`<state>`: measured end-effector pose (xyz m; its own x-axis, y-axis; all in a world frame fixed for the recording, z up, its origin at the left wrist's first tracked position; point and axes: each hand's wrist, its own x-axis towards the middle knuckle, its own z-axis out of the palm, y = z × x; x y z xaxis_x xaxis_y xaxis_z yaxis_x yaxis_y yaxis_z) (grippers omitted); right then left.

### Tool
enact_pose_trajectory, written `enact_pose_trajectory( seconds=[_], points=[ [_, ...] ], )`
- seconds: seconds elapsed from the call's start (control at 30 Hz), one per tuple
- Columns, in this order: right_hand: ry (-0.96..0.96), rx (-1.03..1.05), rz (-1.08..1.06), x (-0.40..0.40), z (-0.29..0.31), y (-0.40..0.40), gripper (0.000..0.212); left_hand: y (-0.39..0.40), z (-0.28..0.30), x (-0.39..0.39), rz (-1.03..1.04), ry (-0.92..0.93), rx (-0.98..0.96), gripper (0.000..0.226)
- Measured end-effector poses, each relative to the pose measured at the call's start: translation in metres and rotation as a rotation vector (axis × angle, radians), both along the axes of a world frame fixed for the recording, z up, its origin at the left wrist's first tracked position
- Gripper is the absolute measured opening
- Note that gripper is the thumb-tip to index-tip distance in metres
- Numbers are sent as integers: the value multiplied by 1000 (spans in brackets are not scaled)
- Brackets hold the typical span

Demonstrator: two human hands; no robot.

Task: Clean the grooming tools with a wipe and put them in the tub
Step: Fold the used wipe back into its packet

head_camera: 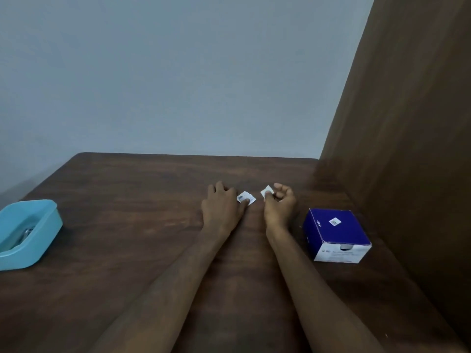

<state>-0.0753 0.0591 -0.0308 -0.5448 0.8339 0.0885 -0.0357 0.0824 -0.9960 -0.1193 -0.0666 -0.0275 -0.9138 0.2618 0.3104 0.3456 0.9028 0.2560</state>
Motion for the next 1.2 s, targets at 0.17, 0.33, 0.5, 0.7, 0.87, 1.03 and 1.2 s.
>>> enact_pose_trajectory(
  seconds=[0.17, 0.33, 0.5, 0.7, 0.87, 1.03, 1.2],
  points=[
    [28, 37, 33, -16, -8, 7, 29, -3, -3, -8, -20, -8, 121, 37],
    [72, -10, 99, -12, -4, 1, 26, -27, 5, -14, -69, -104, 409, 19],
    [126, -16, 214, -7, 5, -16, 17, -82, 12, -22, -164, -169, 760, 15],
    [149, 137, 316, -12, 5, -35, 18, -103, 10, -18, -299, -262, 982, 31],
    [219, 217, 301, -10, 7, -38, 14, -96, 10, -13, -336, -204, 951, 37],
    [250, 256, 274, -9, 8, -36, 15, -95, 10, -17, -327, -120, 950, 30],
    [269, 280, 294, -6, 9, -41, 14, -92, 7, -21, -340, -23, 857, 27]
  ],
)
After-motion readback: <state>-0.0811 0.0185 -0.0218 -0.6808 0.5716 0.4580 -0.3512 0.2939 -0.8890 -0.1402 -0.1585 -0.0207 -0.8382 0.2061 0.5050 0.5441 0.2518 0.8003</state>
